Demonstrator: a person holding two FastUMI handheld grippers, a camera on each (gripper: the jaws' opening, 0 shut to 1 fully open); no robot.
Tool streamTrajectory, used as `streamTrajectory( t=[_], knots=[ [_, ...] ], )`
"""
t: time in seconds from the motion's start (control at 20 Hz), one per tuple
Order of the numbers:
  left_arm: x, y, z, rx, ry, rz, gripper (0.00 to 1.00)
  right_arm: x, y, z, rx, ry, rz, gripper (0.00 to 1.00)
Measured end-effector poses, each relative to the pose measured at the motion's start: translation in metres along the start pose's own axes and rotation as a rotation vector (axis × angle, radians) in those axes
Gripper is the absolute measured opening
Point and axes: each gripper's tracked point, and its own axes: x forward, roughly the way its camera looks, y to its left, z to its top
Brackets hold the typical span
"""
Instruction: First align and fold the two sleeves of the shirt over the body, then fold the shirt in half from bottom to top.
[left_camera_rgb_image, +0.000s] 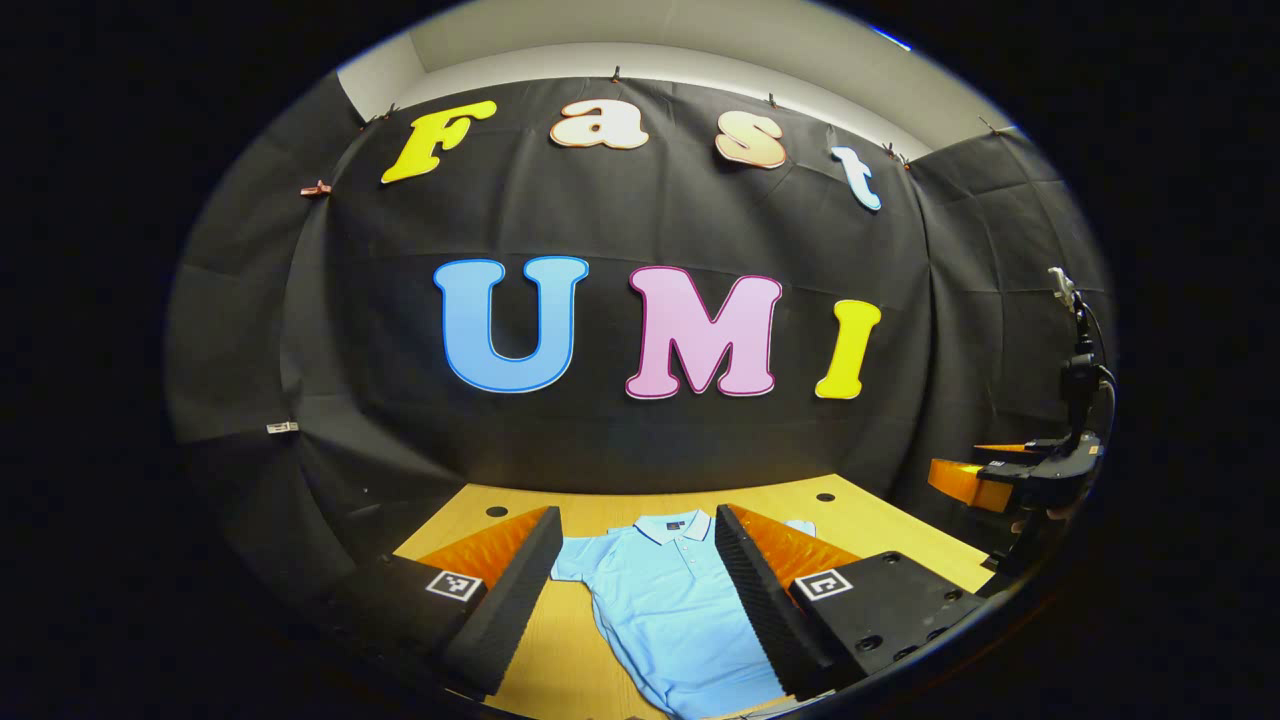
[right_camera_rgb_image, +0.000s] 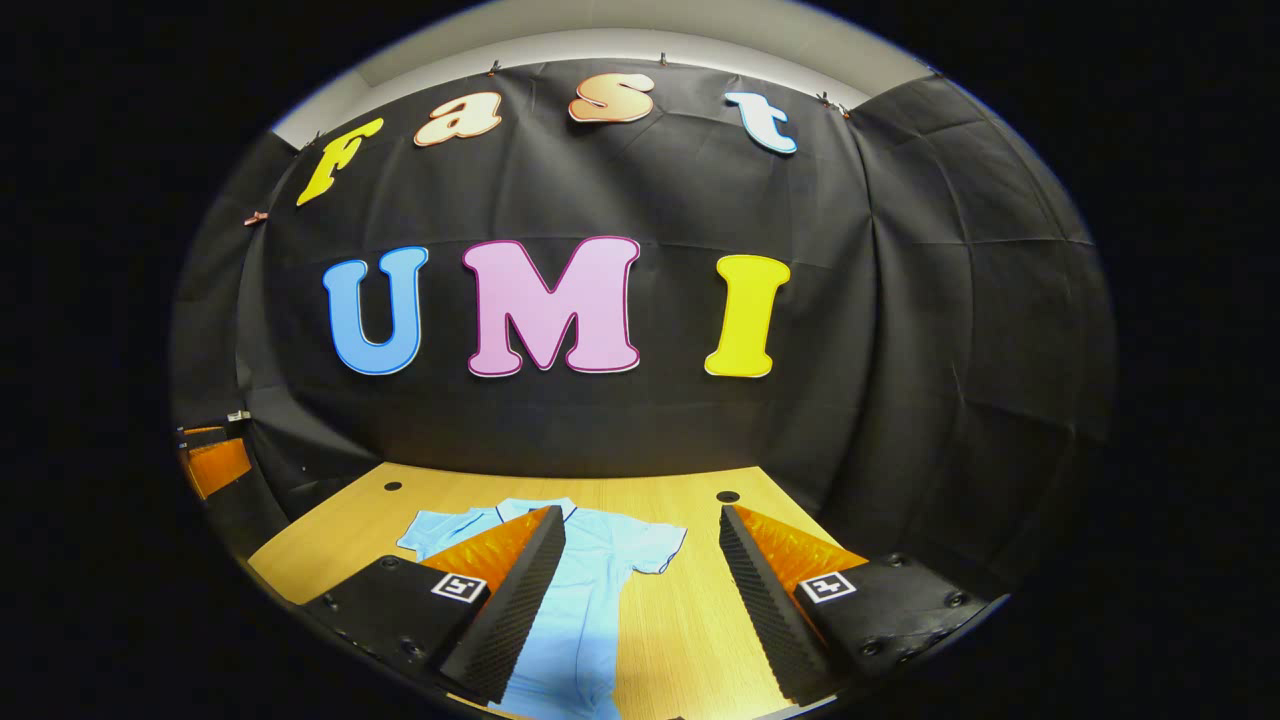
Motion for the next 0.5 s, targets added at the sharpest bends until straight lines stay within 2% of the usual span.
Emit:
streamTrajectory(
  t=[0.3,0.5],
  knots=[
    [0.005,-0.002,-0.004,0.003,0.013,0.006,0.98,0.015,-0.002,-0.008,0.008,0.031,0.009,0.97],
    [0.01,0.005,-0.009,0.007,0.026,0.04,0.98,0.036,-0.011,-0.023,-0.007,0.09,0.004,0.97]
  ],
)
